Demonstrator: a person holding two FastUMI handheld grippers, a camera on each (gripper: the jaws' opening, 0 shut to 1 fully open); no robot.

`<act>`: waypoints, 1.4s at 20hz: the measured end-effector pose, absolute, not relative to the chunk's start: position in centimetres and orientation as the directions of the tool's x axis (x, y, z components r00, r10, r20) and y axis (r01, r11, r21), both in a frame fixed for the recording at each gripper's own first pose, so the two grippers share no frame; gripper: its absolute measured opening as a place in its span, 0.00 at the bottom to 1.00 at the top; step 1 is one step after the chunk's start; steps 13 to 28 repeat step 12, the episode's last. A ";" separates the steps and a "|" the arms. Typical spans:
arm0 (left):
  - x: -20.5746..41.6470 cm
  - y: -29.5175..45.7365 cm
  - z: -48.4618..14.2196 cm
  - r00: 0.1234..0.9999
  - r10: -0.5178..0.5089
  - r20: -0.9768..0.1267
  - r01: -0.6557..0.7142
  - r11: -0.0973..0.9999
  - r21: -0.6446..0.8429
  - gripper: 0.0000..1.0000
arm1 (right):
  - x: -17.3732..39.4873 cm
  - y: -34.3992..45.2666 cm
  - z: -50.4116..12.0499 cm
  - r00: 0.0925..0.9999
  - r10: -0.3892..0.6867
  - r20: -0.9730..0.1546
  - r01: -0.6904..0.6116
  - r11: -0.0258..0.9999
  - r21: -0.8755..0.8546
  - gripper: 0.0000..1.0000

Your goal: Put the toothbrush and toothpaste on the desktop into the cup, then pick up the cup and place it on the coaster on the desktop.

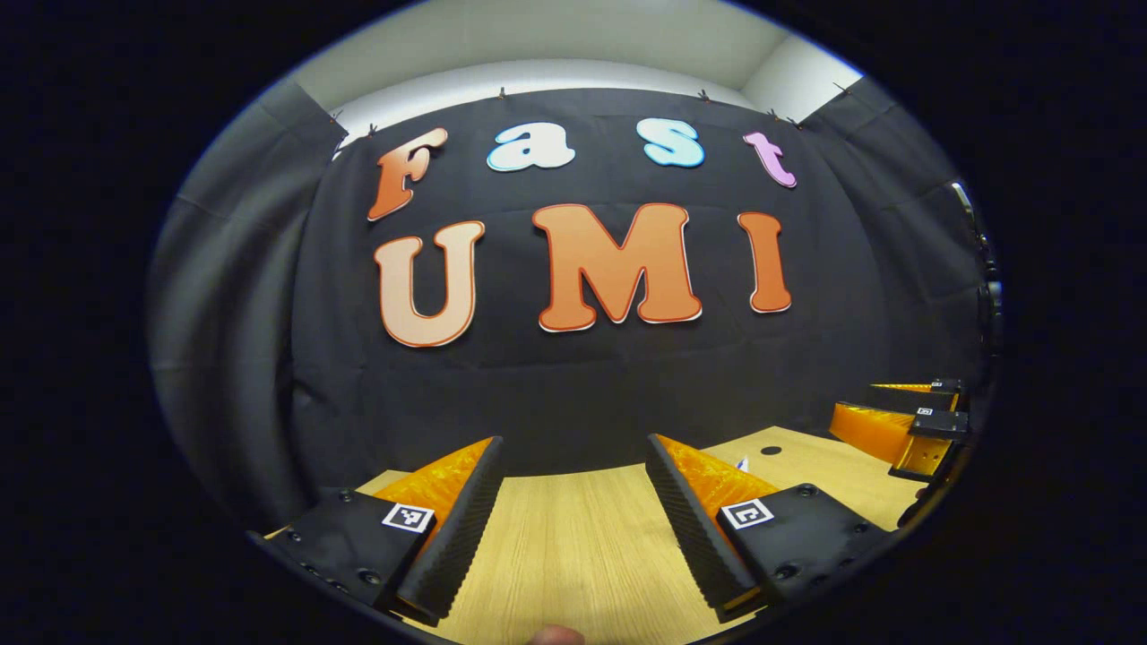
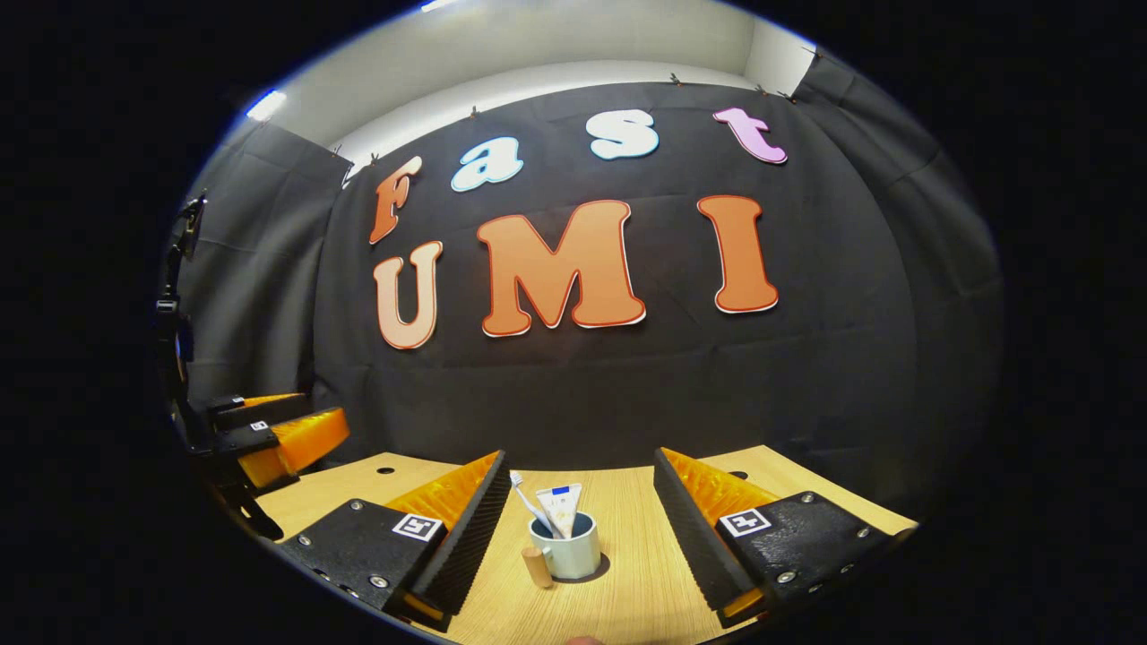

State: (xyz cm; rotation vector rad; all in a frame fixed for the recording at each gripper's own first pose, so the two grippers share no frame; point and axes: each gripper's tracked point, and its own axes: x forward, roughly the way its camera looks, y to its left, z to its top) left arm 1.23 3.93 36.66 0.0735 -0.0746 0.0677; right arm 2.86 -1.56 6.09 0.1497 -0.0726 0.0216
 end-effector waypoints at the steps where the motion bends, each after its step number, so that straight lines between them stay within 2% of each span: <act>1: 1.0 4.8 36.6 0.993 0.076 0.090 -0.082 0.995 0.063 1.00 | 2.8 -1.5 6.1 0.997 0.009 0.081 -0.020 0.990 0.141 0.96; 7: 0.3 6.2 36.2 0.989 0.098 0.114 -0.100 0.995 0.006 0.98 | 2.2 -1.7 5.9 0.996 -0.019 0.085 0.010 0.995 0.104 0.96; 12: 0.7 6.8 35.5 0.983 0.126 0.130 -0.130 0.991 0.022 1.00 | 2.0 -1.8 6.0 0.993 -0.025 0.113 0.016 0.997 0.081 0.96; 28: 0.7 6.8 35.5 0.983 0.126 0.130 -0.130 0.991 0.022 1.00 | 2.0 -1.8 6.0 0.993 -0.025 0.113 0.016 0.997 0.081 0.96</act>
